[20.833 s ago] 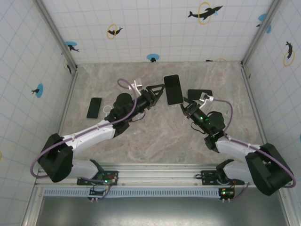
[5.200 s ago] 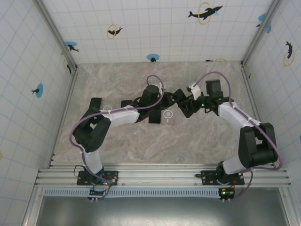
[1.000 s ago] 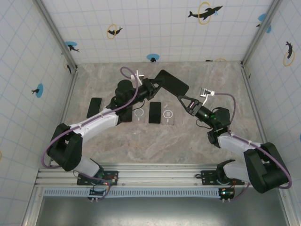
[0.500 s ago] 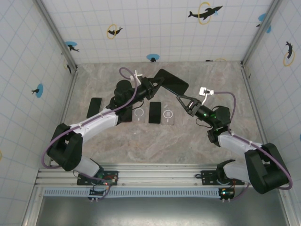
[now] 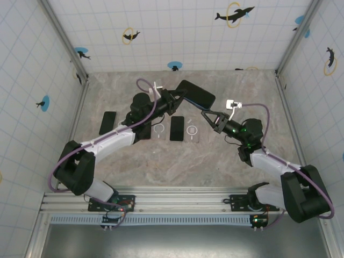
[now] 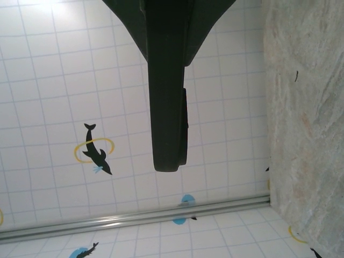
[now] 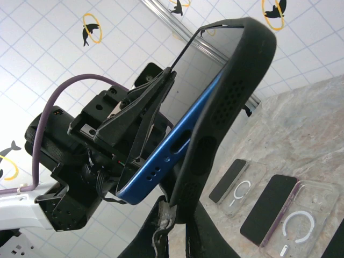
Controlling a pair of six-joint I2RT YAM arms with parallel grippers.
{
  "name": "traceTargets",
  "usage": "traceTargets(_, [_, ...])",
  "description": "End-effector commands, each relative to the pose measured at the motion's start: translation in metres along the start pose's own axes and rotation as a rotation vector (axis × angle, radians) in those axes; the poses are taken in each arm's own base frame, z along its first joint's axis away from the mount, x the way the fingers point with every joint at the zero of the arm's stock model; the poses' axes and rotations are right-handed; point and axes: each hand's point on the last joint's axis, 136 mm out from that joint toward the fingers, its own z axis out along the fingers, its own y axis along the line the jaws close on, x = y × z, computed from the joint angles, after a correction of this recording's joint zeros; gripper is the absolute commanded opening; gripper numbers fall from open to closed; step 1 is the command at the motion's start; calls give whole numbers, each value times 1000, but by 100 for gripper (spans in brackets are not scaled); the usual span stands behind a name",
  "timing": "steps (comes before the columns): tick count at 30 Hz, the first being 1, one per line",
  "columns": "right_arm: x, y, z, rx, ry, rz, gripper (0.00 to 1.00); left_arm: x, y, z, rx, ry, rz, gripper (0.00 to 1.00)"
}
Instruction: Take the phone out of the phone case
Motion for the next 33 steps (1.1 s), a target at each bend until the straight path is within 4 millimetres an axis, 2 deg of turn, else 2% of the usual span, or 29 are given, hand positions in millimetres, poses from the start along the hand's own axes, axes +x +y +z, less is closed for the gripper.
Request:
traceTargets(1, [-6,-27,-4,109,-16,35,12,32,-57,-10,154,141,97,0])
traceTargets(2, [-6,-23,-3,94,-14,27,13,31,-64,-7,145,145,137,0])
traceTargets(6, [-10,-14,-9,67,6,-30,22,30,-40,-9,59,146,251,0])
traceTargets(12, [4,-2,-14,55,182,-233,35,39,-27,-9,42,245,519,0])
traceTargets(19, [29,-3,-33,38,390,-467,46,49,-35,-23,126,441,760,0])
traceTargets(22, [42,-7,-39,41,494,-546,49,51,-44,-33,173,496,835,0])
traceTargets(26, [45,-6,-39,20,584,-639,50,51,-47,-47,198,520,916,0])
traceTargets(33, [58,4,-27,-66,678,-731,47,55,-14,-63,105,603,1076,0])
